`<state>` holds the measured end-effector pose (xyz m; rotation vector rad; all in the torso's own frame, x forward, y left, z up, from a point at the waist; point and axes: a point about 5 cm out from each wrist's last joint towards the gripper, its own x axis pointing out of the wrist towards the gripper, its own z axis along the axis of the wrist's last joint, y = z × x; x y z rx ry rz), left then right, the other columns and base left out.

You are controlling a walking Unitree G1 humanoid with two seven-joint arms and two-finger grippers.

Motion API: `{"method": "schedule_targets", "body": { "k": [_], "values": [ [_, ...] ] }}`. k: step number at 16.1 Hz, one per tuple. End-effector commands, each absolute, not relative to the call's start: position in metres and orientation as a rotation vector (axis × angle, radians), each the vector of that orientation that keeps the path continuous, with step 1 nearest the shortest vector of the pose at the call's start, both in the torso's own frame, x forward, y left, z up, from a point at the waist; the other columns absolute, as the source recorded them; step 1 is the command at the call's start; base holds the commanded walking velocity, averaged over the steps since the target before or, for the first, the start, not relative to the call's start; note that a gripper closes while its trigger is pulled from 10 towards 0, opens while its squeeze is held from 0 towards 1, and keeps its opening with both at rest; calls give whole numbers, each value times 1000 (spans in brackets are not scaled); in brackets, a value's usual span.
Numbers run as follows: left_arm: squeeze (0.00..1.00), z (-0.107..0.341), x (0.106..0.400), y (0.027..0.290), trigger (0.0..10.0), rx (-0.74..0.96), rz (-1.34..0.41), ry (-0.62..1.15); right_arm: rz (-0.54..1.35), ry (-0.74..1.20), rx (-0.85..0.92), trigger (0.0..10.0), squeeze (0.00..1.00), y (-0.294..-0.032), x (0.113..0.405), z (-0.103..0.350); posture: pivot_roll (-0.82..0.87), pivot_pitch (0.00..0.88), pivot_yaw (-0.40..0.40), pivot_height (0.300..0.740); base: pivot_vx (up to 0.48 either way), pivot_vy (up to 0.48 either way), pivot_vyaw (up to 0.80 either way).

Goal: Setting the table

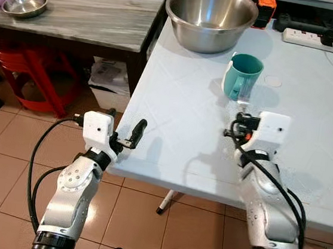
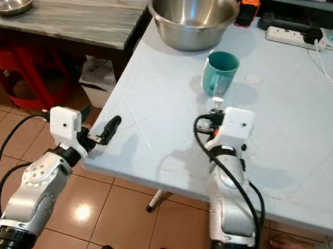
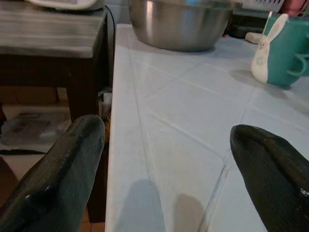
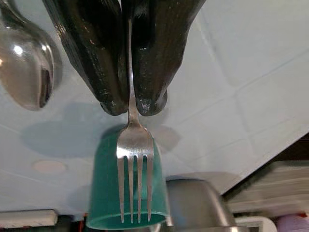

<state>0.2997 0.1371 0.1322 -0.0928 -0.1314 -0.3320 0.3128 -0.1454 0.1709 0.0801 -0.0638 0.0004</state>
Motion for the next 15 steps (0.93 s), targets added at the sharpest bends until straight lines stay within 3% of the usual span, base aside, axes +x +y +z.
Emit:
{"method": "schedule_targets", "body": {
  "k": [1,7,15],
  "values": [
    [0,130,300,138,10000,-96,-325,-125,9,-89,71,10000,0,-144,310,175,-175,175,25,740,0,439,0],
    [0,130,301,136,10000,-95,-329,-129,0,-85,69,10000,0,-146,312,173,-175,176,27,740,0,469,-310],
    [0,130,301,130,10000,-93,-333,-138,3,-95,60,10000,0,-146,313,173,-175,176,27,740,0,476,0]
  ]
}}
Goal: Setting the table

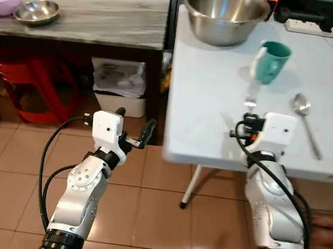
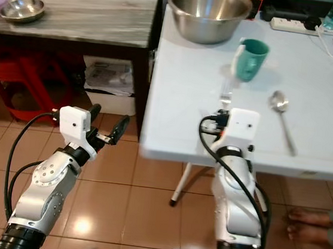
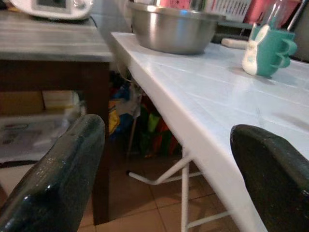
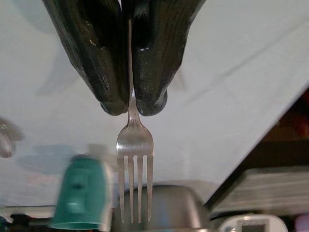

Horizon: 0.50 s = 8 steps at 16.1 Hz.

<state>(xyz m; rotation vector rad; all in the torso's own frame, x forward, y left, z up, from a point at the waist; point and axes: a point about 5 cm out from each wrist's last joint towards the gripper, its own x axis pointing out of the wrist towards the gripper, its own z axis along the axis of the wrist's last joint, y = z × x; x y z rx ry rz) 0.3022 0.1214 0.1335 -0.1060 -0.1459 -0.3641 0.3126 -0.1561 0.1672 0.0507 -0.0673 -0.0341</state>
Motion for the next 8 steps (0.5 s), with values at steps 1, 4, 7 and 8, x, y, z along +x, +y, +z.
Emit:
{"method": "schedule_targets", "body": {
  "k": [1,4,7,8],
  "values": [
    [0,130,301,130,10000,-92,-332,-139,3,-95,60,10000,0,-146,313,173,-175,176,27,740,0,472,0],
    [0,128,298,122,10000,-98,-339,-138,0,-99,55,10000,0,-148,313,173,-174,171,24,740,0,476,0],
    [0,127,298,120,10000,-99,-342,-137,-1,-101,52,10000,0,-148,312,172,-174,171,24,740,0,472,0],
    [0,127,299,121,10000,-102,-331,-137,0,-103,50,10000,0,-148,312,172,-173,170,23,740,0,472,0]
  ]
}}
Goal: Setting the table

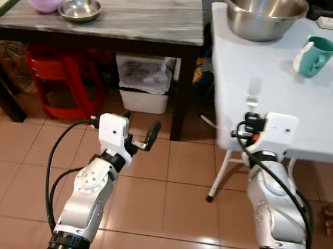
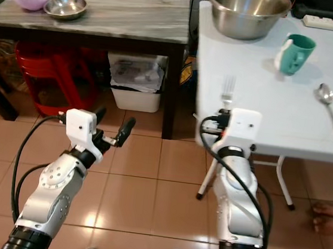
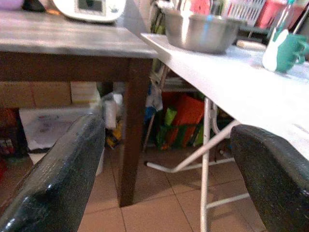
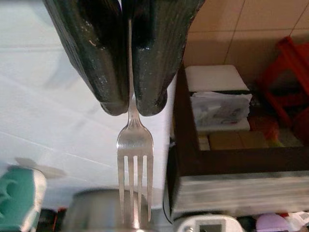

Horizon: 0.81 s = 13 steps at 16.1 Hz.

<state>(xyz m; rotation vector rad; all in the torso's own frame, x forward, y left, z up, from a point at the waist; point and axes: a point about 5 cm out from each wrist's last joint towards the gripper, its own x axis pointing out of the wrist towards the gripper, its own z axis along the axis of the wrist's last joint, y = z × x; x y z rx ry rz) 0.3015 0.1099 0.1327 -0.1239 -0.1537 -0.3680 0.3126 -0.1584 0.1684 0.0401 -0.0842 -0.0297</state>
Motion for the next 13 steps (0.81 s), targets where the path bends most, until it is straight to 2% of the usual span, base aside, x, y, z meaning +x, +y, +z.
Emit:
{"method": "schedule_targets", "body": {
  "k": [1,9,13],
  "values": [
    [0,128,301,120,10000,-106,-324,-140,-1,-103,45,10000,0,-149,312,172,-173,170,23,740,0,472,0],
    [0,129,303,117,10000,-103,-318,-141,-5,-111,25,10000,0,-150,312,173,-175,168,24,740,0,472,0],
    [0,128,303,116,10000,-100,-320,-140,-10,-113,25,10000,0,-152,313,173,-175,168,24,740,0,0,0]
  ]
}}
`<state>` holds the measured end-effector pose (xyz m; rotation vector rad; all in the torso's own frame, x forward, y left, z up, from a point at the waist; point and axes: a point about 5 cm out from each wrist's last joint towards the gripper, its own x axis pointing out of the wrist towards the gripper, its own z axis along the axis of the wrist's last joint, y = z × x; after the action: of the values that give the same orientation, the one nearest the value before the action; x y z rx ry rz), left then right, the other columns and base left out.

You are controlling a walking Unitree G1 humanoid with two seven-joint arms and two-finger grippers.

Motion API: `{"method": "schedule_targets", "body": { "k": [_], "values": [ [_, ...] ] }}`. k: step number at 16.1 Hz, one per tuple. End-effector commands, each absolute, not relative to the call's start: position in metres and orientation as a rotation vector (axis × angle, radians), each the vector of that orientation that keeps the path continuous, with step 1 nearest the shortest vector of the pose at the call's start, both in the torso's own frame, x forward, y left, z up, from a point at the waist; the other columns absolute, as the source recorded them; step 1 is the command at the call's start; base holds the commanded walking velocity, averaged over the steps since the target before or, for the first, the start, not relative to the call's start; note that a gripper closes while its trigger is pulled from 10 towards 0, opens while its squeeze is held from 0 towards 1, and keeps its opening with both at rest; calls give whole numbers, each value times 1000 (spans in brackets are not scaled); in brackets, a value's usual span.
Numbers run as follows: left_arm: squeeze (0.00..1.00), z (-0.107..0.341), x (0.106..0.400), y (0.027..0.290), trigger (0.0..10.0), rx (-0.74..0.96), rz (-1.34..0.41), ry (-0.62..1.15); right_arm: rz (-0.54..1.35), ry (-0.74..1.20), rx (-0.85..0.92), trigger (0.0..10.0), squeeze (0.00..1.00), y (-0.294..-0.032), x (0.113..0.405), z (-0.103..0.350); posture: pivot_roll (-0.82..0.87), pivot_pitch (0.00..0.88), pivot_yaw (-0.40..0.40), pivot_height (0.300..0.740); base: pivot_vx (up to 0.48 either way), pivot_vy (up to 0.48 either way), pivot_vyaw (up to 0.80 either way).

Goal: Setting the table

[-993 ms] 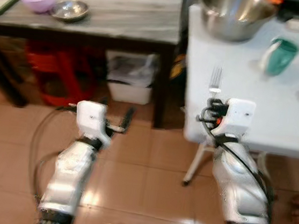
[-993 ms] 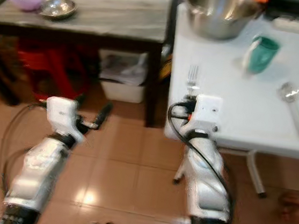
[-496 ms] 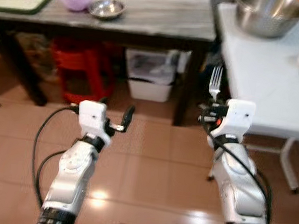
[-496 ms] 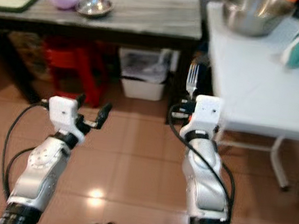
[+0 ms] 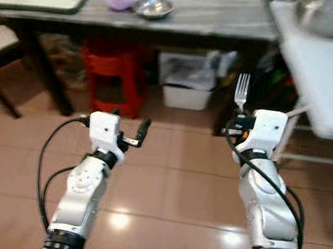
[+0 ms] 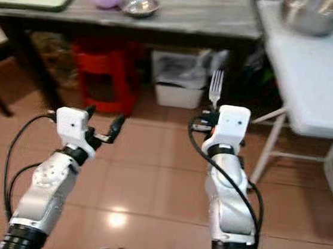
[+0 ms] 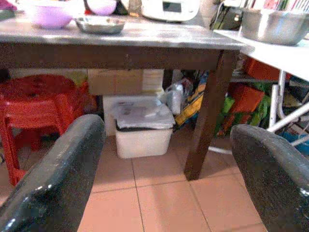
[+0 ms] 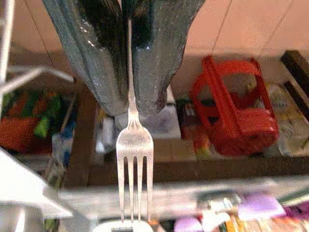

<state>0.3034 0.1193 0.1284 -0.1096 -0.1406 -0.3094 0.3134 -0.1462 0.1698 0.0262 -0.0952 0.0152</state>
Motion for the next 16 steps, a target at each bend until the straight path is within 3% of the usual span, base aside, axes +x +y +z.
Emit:
{"method": "schedule_targets", "body": {
  "k": [1,6,10,16],
  "values": [
    [0,129,303,116,10000,-104,-327,-143,-10,-112,27,10000,0,-152,313,173,-175,168,24,740,0,0,0],
    [0,132,301,115,10000,-140,-356,-152,-3,-115,29,10000,0,-150,312,173,-174,171,25,740,0,0,335],
    [0,132,300,112,10000,-145,-375,-152,0,-115,29,10000,0,-150,312,173,-174,171,25,740,304,0,206],
    [0,133,300,112,10000,-149,-381,-151,-6,-110,28,10000,0,-151,311,171,-175,171,27,740,348,0,584]
  ]
}}
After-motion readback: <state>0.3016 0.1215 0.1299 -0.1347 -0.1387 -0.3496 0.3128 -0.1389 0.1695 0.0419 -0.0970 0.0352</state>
